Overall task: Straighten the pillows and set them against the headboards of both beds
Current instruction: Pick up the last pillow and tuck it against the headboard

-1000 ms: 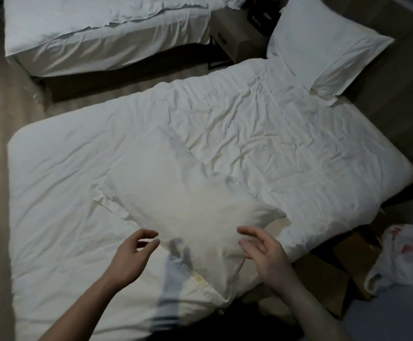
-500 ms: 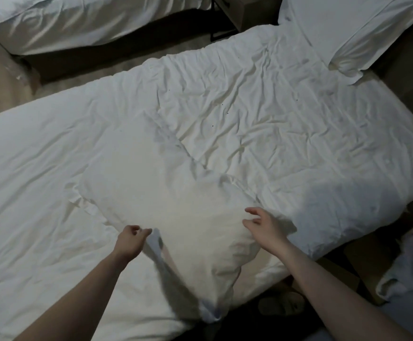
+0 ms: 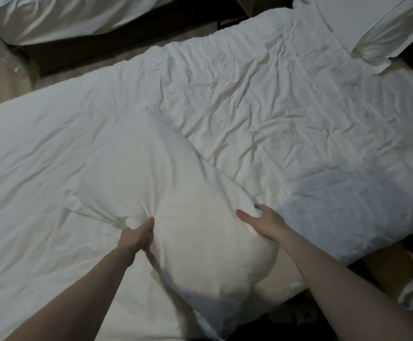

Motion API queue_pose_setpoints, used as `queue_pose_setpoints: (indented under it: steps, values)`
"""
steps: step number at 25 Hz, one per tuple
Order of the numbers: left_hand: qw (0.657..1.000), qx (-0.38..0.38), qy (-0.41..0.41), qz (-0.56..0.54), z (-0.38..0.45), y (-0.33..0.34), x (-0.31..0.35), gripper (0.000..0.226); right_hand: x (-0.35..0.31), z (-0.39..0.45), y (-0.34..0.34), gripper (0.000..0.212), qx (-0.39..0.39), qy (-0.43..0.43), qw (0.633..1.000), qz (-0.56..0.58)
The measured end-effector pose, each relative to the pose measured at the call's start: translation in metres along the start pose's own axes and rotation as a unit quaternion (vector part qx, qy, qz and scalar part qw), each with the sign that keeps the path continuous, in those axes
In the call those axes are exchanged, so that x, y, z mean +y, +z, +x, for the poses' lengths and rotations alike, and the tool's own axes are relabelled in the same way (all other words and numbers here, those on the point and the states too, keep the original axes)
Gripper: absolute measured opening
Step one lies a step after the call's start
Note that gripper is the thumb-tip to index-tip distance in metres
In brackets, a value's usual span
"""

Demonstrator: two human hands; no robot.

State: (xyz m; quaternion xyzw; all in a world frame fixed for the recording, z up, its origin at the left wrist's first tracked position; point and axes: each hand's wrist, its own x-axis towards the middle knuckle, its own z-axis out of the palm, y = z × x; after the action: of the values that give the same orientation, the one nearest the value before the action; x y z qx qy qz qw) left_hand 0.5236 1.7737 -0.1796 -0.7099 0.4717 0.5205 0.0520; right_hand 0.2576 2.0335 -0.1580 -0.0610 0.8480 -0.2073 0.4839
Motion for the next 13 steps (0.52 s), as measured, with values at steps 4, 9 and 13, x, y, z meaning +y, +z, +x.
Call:
queue_pose_setpoints:
  steps: [4, 9, 13]
  values:
    - [0.995, -0.02, 0.096, -0.012, -0.071, -0.015, 0.008, 0.026, -0.012, -0.057, -0.015, 0.063, 0.009, -0.066, 0.997, 0.046]
    - [0.985, -0.124, 0.116, 0.001, -0.164, -0.034, -0.03, 0.021, 0.026, -0.164, -0.052, 0.046, 0.053, -0.05, 0.996, 0.055]
    - [0.972, -0.185, 0.147, 0.009, -0.204, -0.039, -0.028, 0.018, 0.046, -0.203, -0.088, 0.065, -0.031, 0.057, 0.989, 0.13]
